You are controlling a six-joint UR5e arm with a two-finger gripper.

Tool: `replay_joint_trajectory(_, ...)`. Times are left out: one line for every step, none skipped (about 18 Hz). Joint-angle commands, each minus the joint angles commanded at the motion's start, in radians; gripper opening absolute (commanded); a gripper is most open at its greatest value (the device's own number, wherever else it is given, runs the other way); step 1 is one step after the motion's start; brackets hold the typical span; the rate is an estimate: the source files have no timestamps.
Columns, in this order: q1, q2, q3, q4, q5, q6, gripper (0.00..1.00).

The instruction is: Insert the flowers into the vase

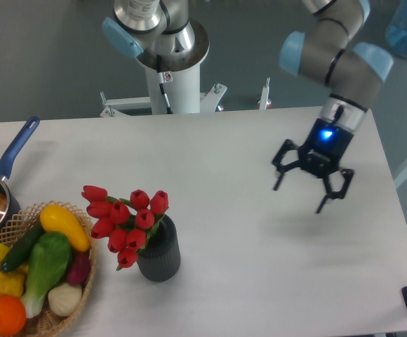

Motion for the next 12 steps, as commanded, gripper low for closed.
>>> replay_joint_trajectory(0.0, -0.003, 0.014, 0.0, 0.063, 0.0, 1.0)
replay_joint_trajectory(-0.003, -0.008, 0.031, 0.0, 0.136, 0.002, 1.0)
replay_joint_trajectory(-0.008, -0.011, 0.043, -0.002, 0.201, 0.0, 1.0)
replay_joint_trajectory(-0.009, -0.021, 0.055, 0.0, 0.25, 0.0, 1.0)
replay_joint_trajectory(-0.017, -0.032, 0.075, -0.003, 0.288, -0.009, 1.0)
replay_joint_trajectory(-0.034, -0.044, 0.094, -0.005, 0.333, -0.012, 1.0)
replay_joint_trajectory(-0.049, -0.052, 0.112, -0.012, 0.387, -0.018, 1.0)
replay_joint_trajectory(-0.063, -0.061, 0.121, -0.011, 0.442, -0.015, 1.0)
replay_joint_trajectory(-0.077, -0.067, 0.127, -0.009, 0.488, -0.014, 1.0)
replay_joint_trajectory(-0.095, -0.083, 0.138, -0.008, 0.525, -0.015, 1.0)
replay_joint_trajectory(-0.106, -0.09, 0.144, -0.009, 0.555, -0.02, 1.0)
replay_joint_trajectory(-0.109, -0.097, 0.146, -0.008, 0.571, -0.021, 1.0)
